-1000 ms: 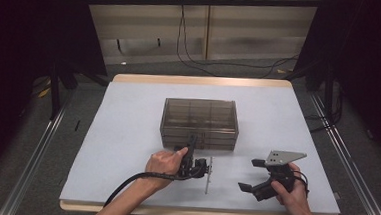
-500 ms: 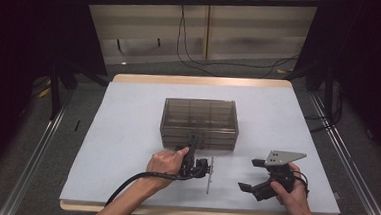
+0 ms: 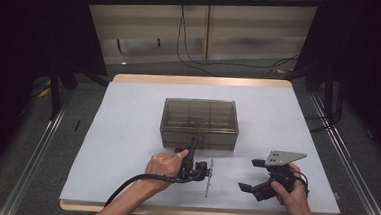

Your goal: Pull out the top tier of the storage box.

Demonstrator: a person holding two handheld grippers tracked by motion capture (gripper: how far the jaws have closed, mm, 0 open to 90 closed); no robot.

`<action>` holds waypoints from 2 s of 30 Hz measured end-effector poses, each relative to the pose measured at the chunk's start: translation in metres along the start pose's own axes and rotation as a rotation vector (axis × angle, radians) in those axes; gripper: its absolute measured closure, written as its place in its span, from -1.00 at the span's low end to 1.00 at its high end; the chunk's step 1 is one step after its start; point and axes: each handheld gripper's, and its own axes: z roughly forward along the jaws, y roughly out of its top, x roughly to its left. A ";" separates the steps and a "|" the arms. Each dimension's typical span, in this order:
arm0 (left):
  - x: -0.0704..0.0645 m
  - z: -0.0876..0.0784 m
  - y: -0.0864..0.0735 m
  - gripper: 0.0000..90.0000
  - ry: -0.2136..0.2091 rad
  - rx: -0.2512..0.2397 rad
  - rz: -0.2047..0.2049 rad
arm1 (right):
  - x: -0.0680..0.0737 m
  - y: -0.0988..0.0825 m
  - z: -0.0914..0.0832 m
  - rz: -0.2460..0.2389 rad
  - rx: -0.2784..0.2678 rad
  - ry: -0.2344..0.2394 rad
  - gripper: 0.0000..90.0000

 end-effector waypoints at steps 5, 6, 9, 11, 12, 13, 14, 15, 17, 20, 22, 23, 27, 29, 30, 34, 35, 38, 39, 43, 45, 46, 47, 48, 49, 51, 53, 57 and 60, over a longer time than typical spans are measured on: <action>-0.001 -0.003 0.000 0.80 0.009 -0.002 0.007 | 0.000 0.000 0.000 0.001 0.002 -0.003 -0.96; -0.001 -0.003 0.001 0.80 0.006 -0.002 0.015 | 0.000 0.000 0.000 0.002 0.002 -0.004 -0.96; -0.001 -0.005 0.000 0.80 0.006 0.000 0.015 | 0.000 0.000 0.000 0.002 0.002 -0.004 -0.96; 0.000 -0.005 0.001 0.80 0.015 -0.003 0.031 | 0.000 0.000 0.000 0.002 0.003 -0.004 -0.96; 0.000 -0.005 0.001 0.80 0.015 -0.003 0.031 | 0.000 0.000 0.000 0.002 0.002 -0.003 -0.96; -0.001 -0.006 0.001 0.80 0.009 0.001 0.025 | 0.000 0.000 0.000 0.001 0.002 -0.003 -0.96; -0.001 -0.006 0.001 0.80 0.010 0.000 0.029 | 0.000 0.000 -0.001 0.001 0.002 -0.004 -0.96; -0.002 -0.006 0.000 0.80 0.012 -0.002 0.031 | 0.000 -0.001 -0.001 0.002 0.001 -0.004 -0.96; -0.003 -0.008 0.000 0.80 0.013 -0.002 0.030 | 0.000 -0.001 -0.001 0.002 0.000 -0.005 -0.96; -0.002 -0.009 0.001 0.80 0.019 -0.008 0.038 | 0.000 0.000 -0.001 0.002 -0.001 -0.005 -0.96; -0.002 -0.010 0.001 0.80 0.019 -0.006 0.038 | 0.000 0.000 -0.001 0.003 -0.001 -0.005 -0.96; -0.002 -0.010 0.001 0.80 0.017 -0.005 0.043 | 0.000 0.000 0.000 0.002 0.000 -0.005 -0.96; -0.002 -0.010 0.001 0.80 0.016 -0.007 0.029 | 0.000 0.000 0.000 0.002 0.000 -0.003 -0.96; -0.002 -0.010 0.000 0.80 0.009 -0.008 0.025 | 0.000 0.000 0.000 0.000 0.000 -0.004 -0.96; -0.002 -0.010 0.000 0.80 0.009 -0.008 0.025 | 0.000 0.000 0.000 0.000 0.000 -0.004 -0.96; -0.003 -0.011 0.000 0.80 0.007 -0.005 0.027 | 0.000 0.000 0.000 0.002 0.000 -0.003 -0.96; -0.003 -0.012 0.000 0.80 0.007 -0.005 0.027 | 0.000 0.000 0.000 0.002 0.000 -0.003 -0.96; -0.003 -0.013 0.001 0.80 0.007 -0.006 0.024 | 0.000 0.000 0.000 0.003 0.000 -0.004 -0.96; -0.003 -0.013 0.001 0.80 0.007 -0.007 0.023 | 0.000 0.000 0.000 0.003 0.000 -0.004 -0.96; -0.002 -0.013 0.001 0.80 0.013 -0.013 0.026 | 0.000 0.000 0.000 0.003 0.000 -0.003 -0.96; -0.002 -0.014 0.001 0.80 0.012 -0.015 0.025 | 0.000 0.000 0.000 0.003 0.001 -0.004 -0.96; -0.002 -0.014 0.000 0.80 0.002 -0.013 0.006 | 0.000 0.000 0.000 0.004 0.001 -0.004 -0.96; -0.001 -0.014 0.000 0.80 0.006 -0.020 0.016 | 0.000 0.000 0.000 0.004 0.000 -0.003 -0.96; -0.001 -0.014 0.000 0.80 0.006 -0.021 0.015 | 0.000 0.000 0.000 0.003 0.000 -0.004 -0.96; -0.001 -0.014 0.000 0.80 0.006 -0.021 0.013 | 0.000 0.000 0.000 0.003 -0.001 -0.004 -0.96; -0.001 -0.015 -0.001 0.79 -0.005 -0.022 0.000 | 0.000 0.000 -0.001 0.004 -0.002 -0.005 -0.96; -0.001 -0.016 -0.001 0.79 0.001 -0.030 0.001 | 0.000 0.000 -0.001 0.004 -0.002 -0.006 -0.96; -0.001 -0.017 -0.002 0.79 -0.011 -0.030 -0.010 | 0.000 0.000 -0.001 0.003 -0.002 -0.003 -0.96; 0.000 -0.017 -0.003 0.76 -0.004 -0.041 -0.011 | 0.000 0.000 -0.001 0.004 -0.004 -0.002 -0.96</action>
